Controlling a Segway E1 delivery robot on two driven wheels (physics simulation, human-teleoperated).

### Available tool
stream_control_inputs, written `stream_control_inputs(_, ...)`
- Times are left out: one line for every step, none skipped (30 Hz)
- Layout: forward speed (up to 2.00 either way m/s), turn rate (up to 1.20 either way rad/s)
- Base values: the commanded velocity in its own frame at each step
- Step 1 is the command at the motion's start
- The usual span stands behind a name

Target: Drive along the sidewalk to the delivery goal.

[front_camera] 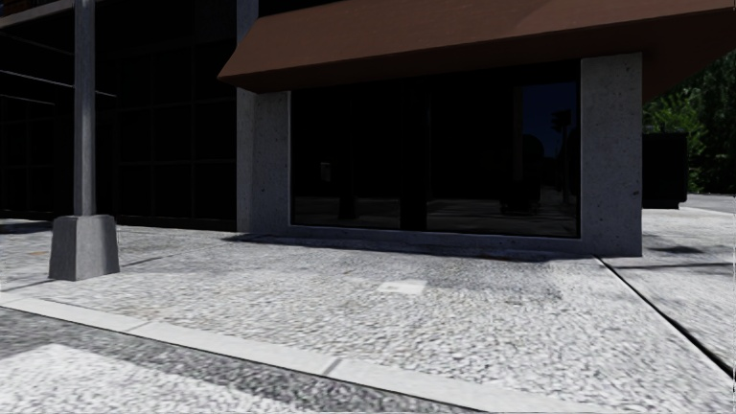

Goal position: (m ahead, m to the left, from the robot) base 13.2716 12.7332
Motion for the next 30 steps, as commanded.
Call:
stream_control_inputs(2.00,0.49)
stream_control_inputs(2.00,0.48)
stream_control_inputs(2.00,0.40)
stream_control_inputs(2.00,0.35)
stream_control_inputs(2.00,0.35)
stream_control_inputs(2.00,0.34)
stream_control_inputs(2.00,0.34)
stream_control_inputs(2.00,0.34)
stream_control_inputs(2.00,0.34)
stream_control_inputs(2.00,0.27)
stream_control_inputs(2.00,0.12)
stream_control_inputs(2.00,0.00)
stream_control_inputs(2.00,0.00)
stream_control_inputs(1.93,0.00)
stream_control_inputs(1.74,0.00)
stream_control_inputs(1.62,0.00)
stream_control_inputs(1.57,0.00)
stream_control_inputs(1.57,0.00)
stream_control_inputs(1.48,0.00)
stream_control_inputs(1.38,0.00)
stream_control_inputs(1.33,0.00)
stream_control_inputs(1.32,0.00)
stream_control_inputs(1.32,0.00)
stream_control_inputs(1.31,0.00)
stream_control_inputs(1.31,0.00)
stream_control_inputs(1.31,0.00)
stream_control_inputs(1.31,0.00)
stream_control_inputs(1.31,0.14)
stream_control_inputs(1.31,0.25)
stream_control_inputs(1.31,0.27)
